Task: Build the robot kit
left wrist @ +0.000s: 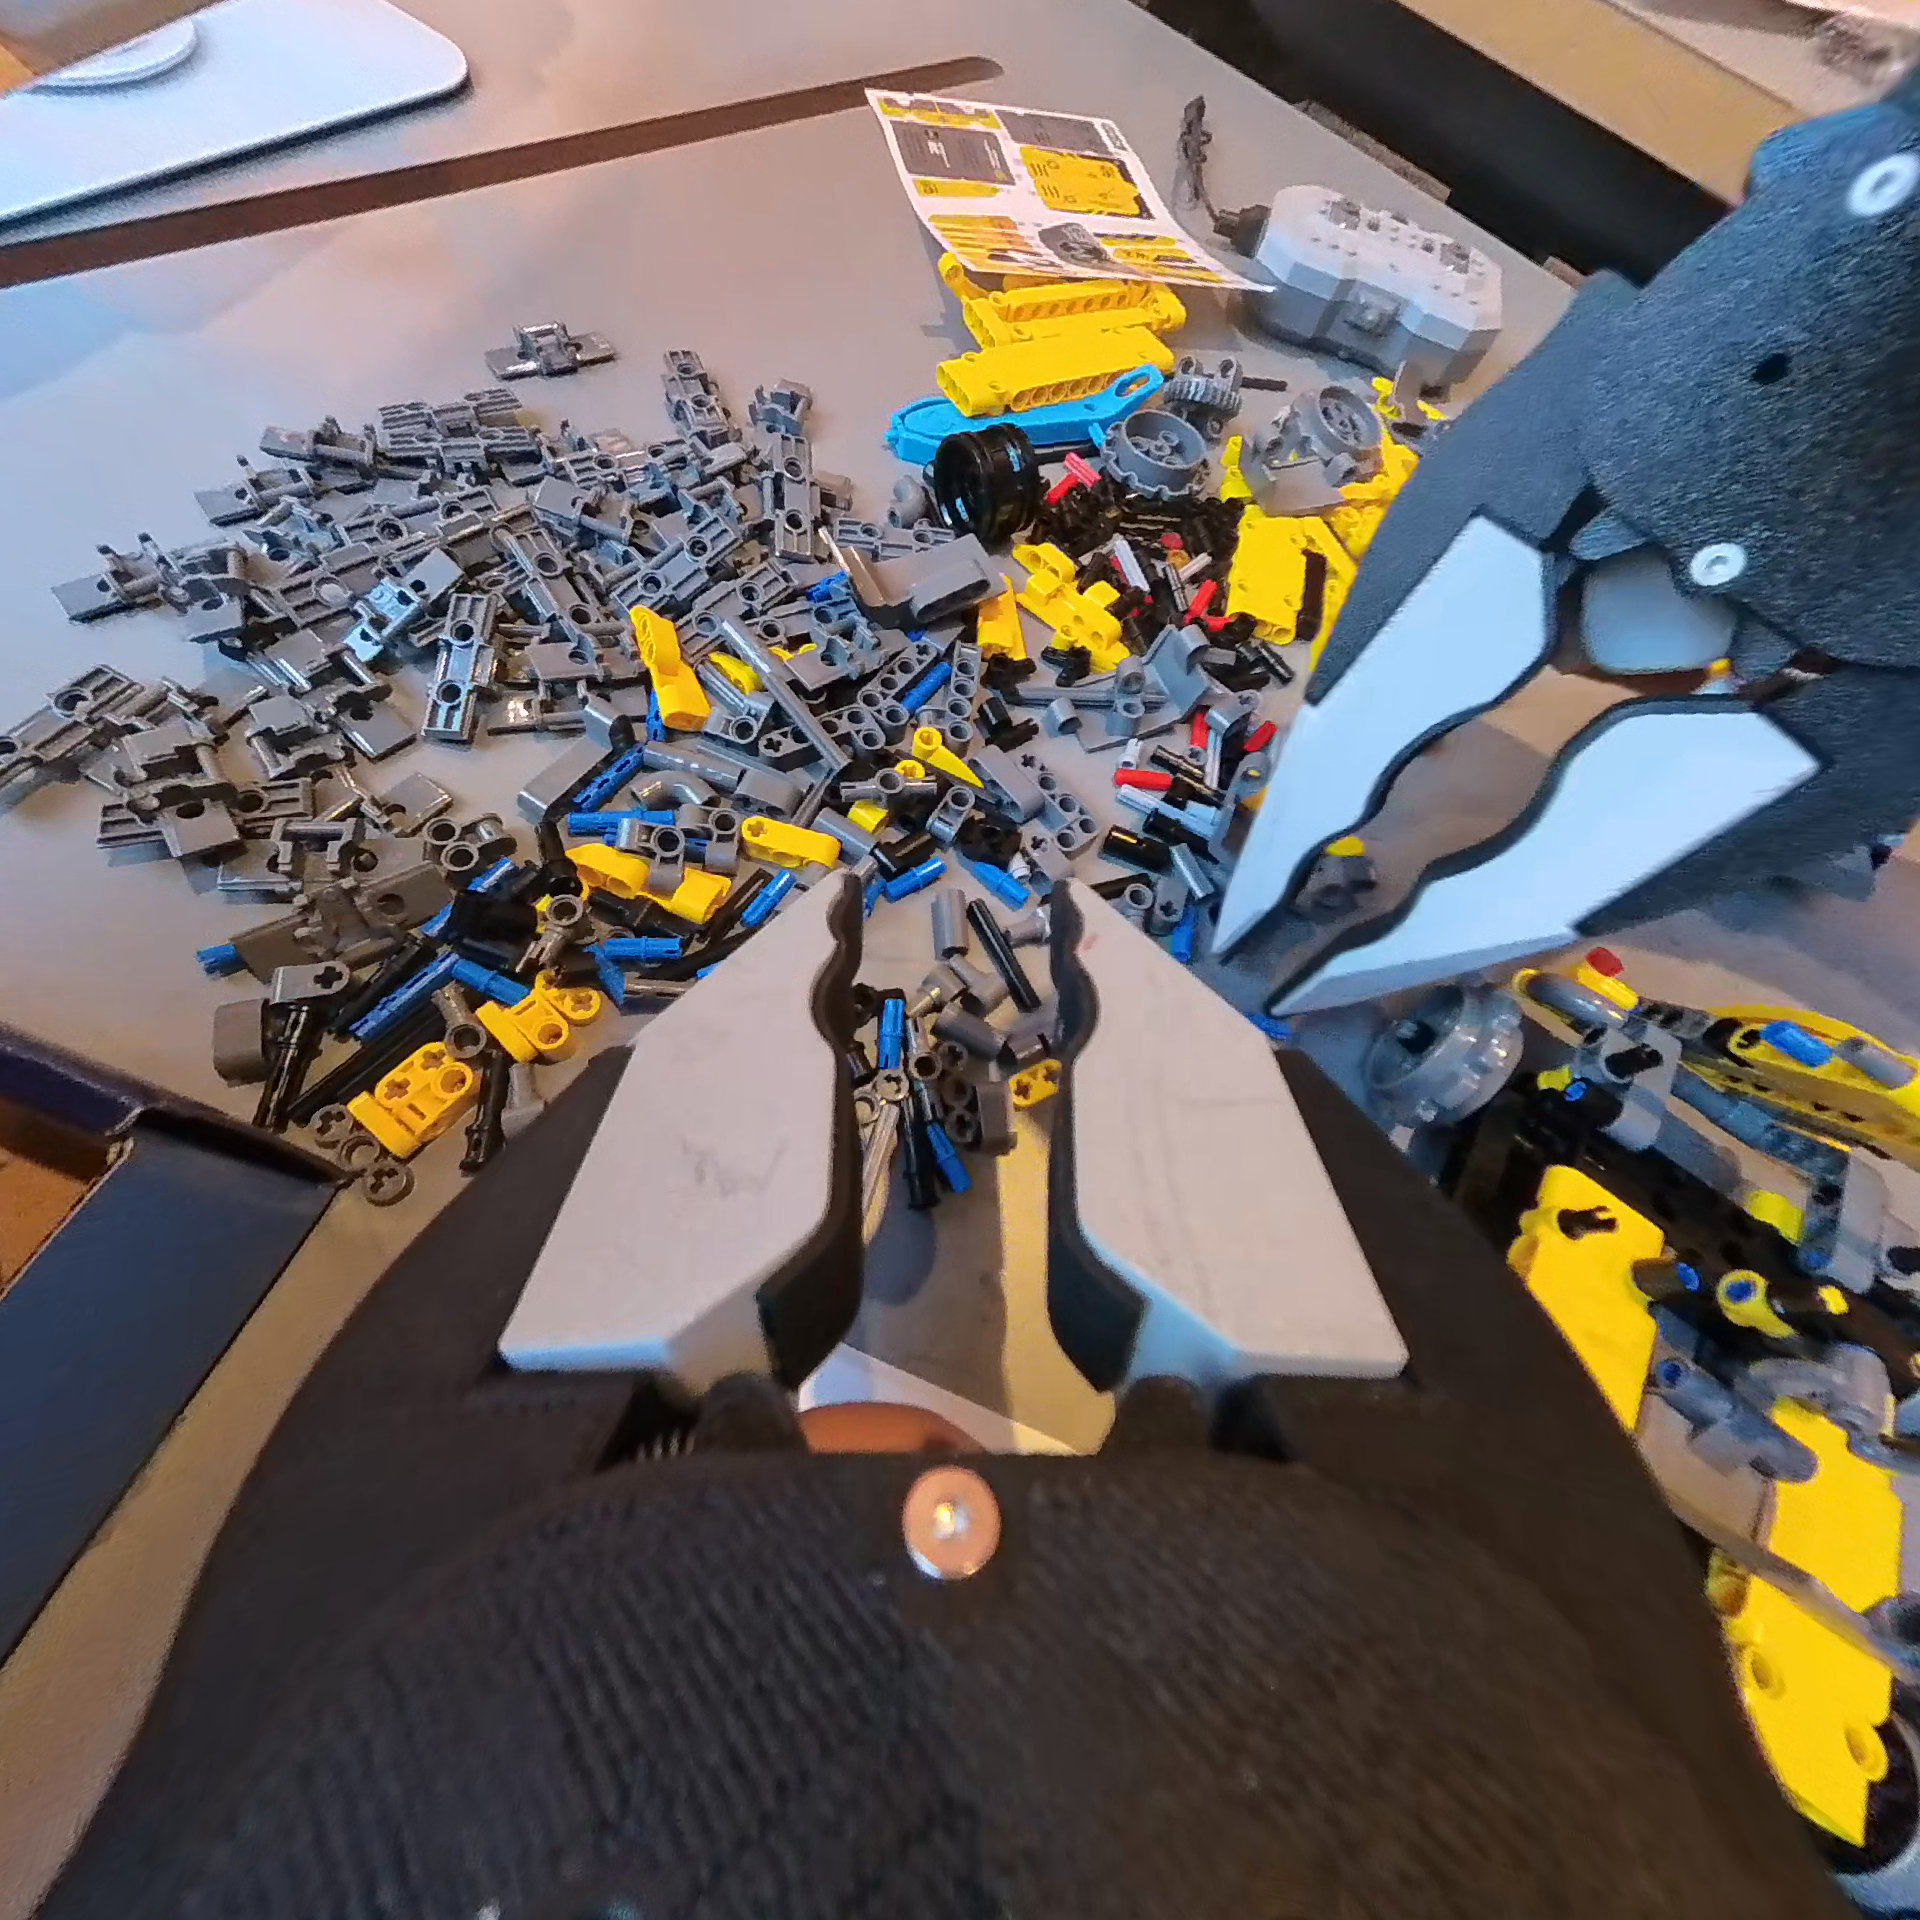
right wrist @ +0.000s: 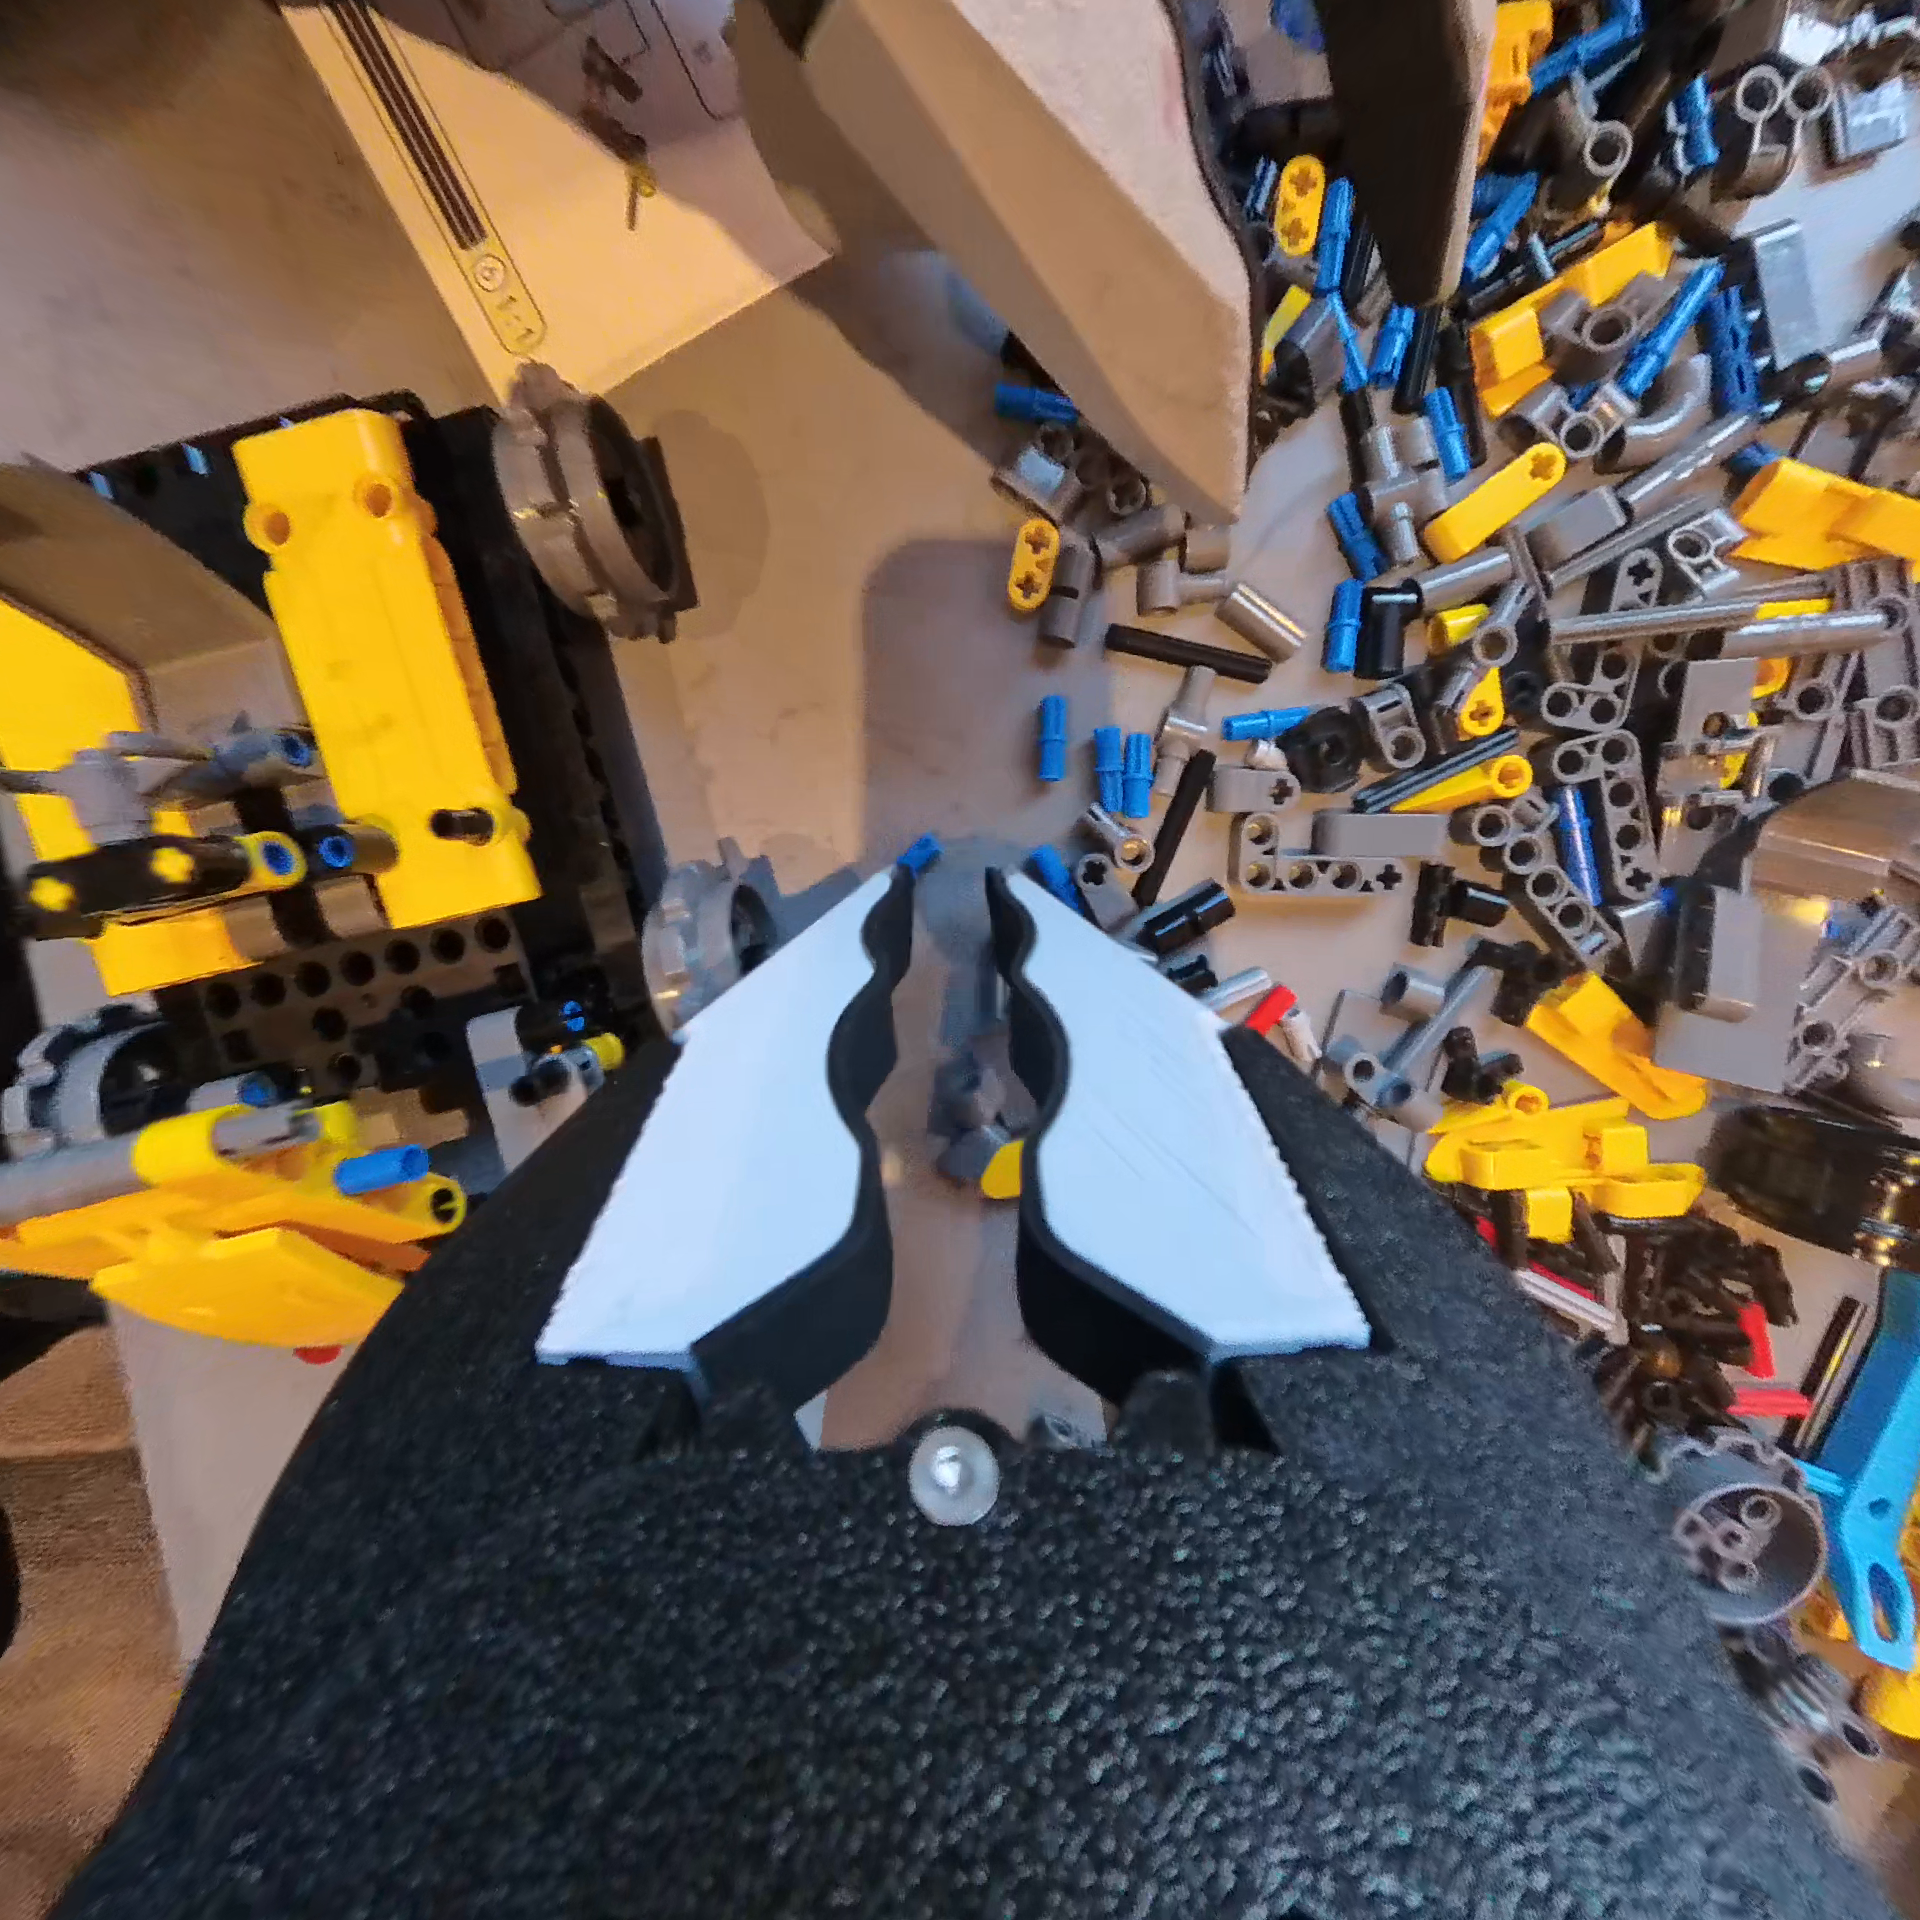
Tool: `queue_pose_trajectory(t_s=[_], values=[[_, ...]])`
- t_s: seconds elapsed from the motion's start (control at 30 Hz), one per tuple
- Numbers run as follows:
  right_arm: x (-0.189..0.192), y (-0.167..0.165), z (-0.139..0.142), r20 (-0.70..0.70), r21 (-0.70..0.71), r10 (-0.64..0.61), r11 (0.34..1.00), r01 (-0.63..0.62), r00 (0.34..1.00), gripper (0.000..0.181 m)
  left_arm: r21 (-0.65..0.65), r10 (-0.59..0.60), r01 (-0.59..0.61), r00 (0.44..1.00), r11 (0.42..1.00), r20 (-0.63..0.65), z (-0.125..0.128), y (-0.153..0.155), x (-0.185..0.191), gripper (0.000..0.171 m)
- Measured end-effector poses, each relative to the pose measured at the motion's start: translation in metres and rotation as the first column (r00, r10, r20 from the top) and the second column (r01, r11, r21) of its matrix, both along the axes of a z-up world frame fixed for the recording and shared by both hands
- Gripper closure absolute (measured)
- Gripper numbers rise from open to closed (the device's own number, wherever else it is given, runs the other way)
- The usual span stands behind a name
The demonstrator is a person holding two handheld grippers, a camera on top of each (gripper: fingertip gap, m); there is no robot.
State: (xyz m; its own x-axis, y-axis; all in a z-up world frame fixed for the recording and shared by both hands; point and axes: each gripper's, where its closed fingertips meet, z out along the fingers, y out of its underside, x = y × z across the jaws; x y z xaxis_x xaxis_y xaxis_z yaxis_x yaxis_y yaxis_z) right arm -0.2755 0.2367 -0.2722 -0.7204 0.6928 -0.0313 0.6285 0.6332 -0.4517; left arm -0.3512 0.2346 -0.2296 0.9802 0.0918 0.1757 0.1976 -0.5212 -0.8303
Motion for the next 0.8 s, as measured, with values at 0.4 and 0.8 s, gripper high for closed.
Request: queue_pose_trajectory(t_s=[0.4,0.8], values=[[-0.015,-0.001,-0.002,-0.044,0.028,-0.032,0.999,0.033,0.999,0.179,0.017,0.03,-0.03,1.0,0.999,0.001,0.004,-0.001,-0.006,0.137],[-0.019,0.048,0.06,-0.277,-0.191,-0.593,0.805,0.562,0.756,0.159,0.158,0.242,-0.238,0.97,0.958,-0.007,0.032,-0.009,-0.046,0.134]])
